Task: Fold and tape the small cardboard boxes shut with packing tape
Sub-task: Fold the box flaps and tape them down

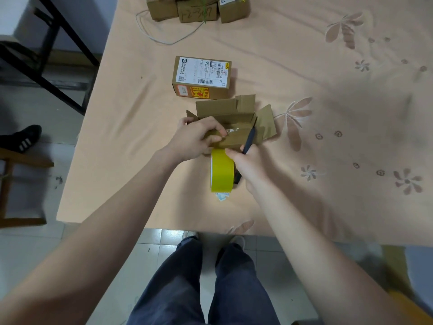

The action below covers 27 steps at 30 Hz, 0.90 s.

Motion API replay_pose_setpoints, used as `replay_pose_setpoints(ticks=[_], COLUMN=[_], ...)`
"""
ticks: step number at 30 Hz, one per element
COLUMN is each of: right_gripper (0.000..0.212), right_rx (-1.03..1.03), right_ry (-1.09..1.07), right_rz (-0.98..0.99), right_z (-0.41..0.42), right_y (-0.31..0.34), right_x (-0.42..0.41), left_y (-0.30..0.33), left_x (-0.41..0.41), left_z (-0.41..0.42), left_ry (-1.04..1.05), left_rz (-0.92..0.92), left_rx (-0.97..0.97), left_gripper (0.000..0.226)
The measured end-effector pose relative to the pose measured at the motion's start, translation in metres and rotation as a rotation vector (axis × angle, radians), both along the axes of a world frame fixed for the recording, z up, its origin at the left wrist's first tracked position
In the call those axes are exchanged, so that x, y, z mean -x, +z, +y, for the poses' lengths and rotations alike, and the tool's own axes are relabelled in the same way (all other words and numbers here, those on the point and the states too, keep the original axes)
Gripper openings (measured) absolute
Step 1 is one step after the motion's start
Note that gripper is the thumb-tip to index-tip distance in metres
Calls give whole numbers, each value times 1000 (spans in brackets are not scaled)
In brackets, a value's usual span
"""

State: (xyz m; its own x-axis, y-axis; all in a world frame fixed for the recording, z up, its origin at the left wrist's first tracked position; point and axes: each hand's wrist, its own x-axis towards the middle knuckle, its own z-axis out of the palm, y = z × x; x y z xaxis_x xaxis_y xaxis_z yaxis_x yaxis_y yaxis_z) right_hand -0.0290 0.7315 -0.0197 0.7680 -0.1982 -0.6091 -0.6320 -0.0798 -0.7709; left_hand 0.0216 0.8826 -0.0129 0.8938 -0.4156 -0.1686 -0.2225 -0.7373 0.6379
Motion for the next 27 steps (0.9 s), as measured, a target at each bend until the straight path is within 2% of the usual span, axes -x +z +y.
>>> replay_pose_setpoints(ticks=[4,9,12,15,19,23,27], right_gripper=[33,33,22,27,30,28,30], right_rx=[93,157,173,175,166,164,174], right_ry=[100,100,107,91,65,39,29], right_rz=[-2,-63,-83,-107,-136,-143,-201], right_z=[-6,-15,-24,-27,-29,-31,-34], right_y=[-1,2,1,2,4,6,10], right_x=[5,11,16,19,20,20,20], left_y=[-5,-11,-11,-11,-11,-8,-10], left_x=[3,6,4,6,7,5,12], left_z=[-4,-6,-4,-2,-3,0,-4], left_ry=[14,0,-49,-91,-98,-203,-93], left_rz=[-126,-169,-172,-168,-147,-105,-117], left_rx=[15,10,-45,-99,-103,-164,-179], left_gripper=[7,14,21,30,29,29,22])
